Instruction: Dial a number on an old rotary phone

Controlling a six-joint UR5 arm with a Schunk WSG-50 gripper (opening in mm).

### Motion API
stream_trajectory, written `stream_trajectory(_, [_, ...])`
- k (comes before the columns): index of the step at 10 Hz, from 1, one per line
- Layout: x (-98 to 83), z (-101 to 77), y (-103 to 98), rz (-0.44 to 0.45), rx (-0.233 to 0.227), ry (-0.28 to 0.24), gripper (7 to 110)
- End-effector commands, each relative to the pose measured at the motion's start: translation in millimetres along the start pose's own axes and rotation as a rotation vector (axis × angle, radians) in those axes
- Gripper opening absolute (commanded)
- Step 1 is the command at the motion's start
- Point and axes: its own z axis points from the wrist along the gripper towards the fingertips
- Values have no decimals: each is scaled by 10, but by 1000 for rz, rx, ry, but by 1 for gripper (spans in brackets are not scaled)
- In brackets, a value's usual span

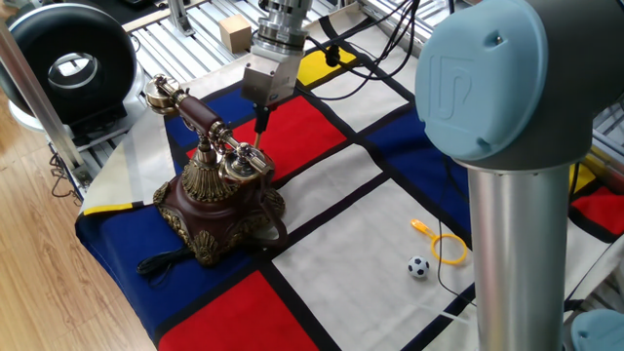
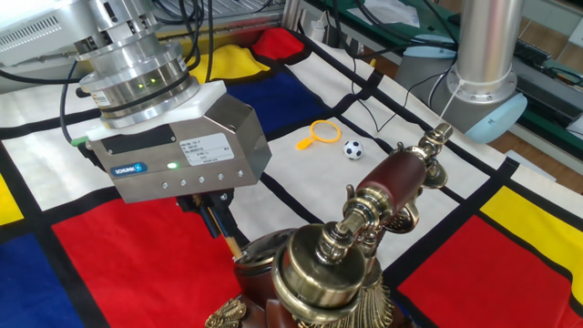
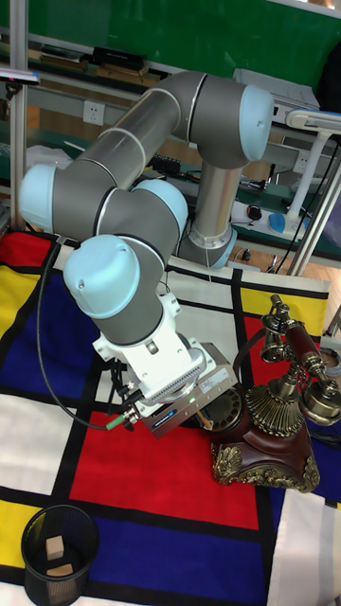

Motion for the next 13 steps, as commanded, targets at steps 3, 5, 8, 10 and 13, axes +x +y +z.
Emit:
stream_trajectory(3, [3, -17, 2, 2, -5, -7, 7])
stream_trajectory(5, [8, -13, -6, 3, -2, -6, 7])
stream_trajectory(8, [18, -8, -9, 4, -2, -6, 7])
stream_trajectory(10, [32, -6, -17, 6, 0, -3, 7])
stream_trajectory(13, [47, 1, -29, 7, 3, -2, 7])
